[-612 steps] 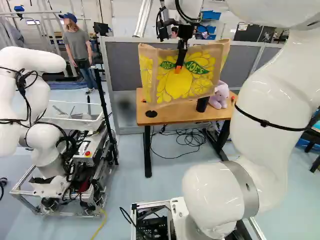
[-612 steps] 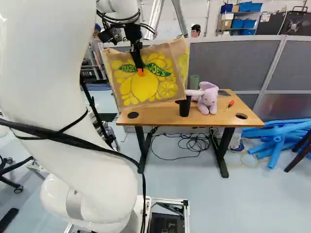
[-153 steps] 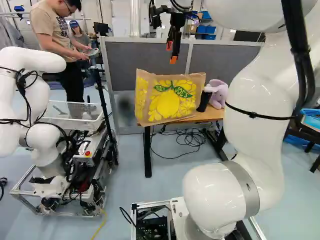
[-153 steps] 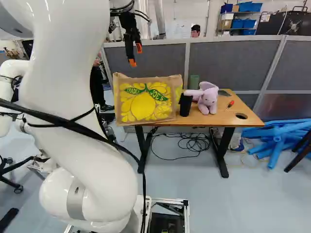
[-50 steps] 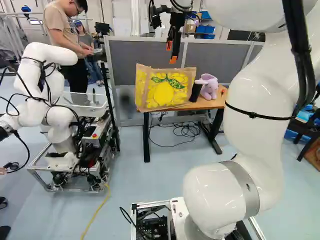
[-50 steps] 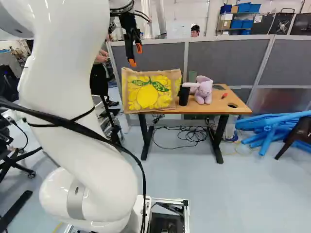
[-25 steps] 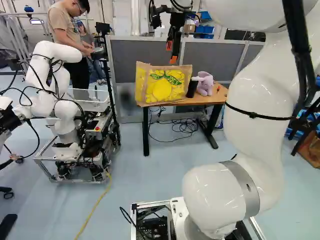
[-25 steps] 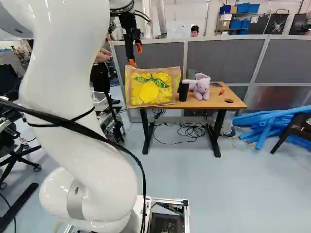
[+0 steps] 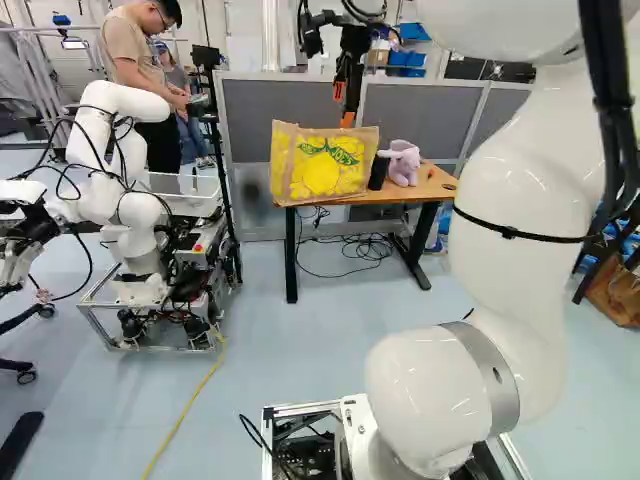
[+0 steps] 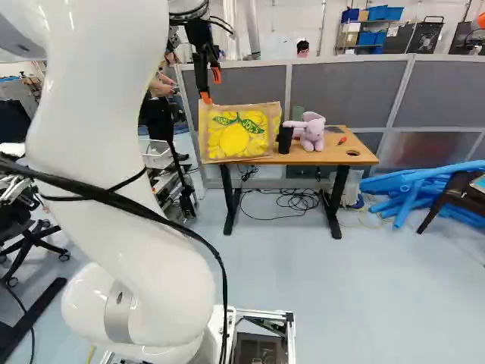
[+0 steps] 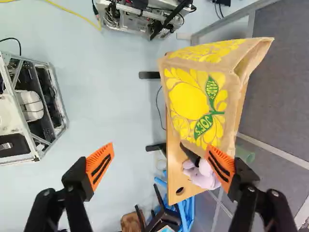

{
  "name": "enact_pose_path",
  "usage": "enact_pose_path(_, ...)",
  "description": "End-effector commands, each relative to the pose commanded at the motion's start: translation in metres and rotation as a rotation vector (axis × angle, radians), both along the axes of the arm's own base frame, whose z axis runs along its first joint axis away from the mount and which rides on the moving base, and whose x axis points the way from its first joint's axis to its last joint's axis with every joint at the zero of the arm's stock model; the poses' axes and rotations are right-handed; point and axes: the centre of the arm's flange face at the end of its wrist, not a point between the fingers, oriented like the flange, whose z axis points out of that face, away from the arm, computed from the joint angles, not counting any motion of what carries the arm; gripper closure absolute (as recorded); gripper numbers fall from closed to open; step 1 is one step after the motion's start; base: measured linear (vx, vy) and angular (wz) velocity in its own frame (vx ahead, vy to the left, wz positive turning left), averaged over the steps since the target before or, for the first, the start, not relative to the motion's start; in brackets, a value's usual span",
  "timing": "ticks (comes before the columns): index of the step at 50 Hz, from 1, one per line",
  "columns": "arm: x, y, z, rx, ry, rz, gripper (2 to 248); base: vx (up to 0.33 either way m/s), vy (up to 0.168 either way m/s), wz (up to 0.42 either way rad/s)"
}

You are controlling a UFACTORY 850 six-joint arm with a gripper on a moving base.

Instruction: Pick up the bag on the ground and place it on the table

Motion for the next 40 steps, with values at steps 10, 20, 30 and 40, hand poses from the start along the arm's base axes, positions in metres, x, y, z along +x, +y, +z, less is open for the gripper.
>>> enact_pose_path(10,0.000,0.000,-0.001,0.002,-0.003,-0.005,3,0.010,0.000,0.001)
enact_pose_path(20,0.000,0.000,-0.005,0.007,-0.010,-0.018,3,0.000,0.000,0.000)
enact_pose_path(30,0.000,-0.001,-0.011,0.016,-0.022,-0.038,3,0.000,0.000,0.000)
enact_pose_path(40,0.000,-0.001,-0.020,0.029,-0.039,-0.067,3,0.000,0.000,0.000)
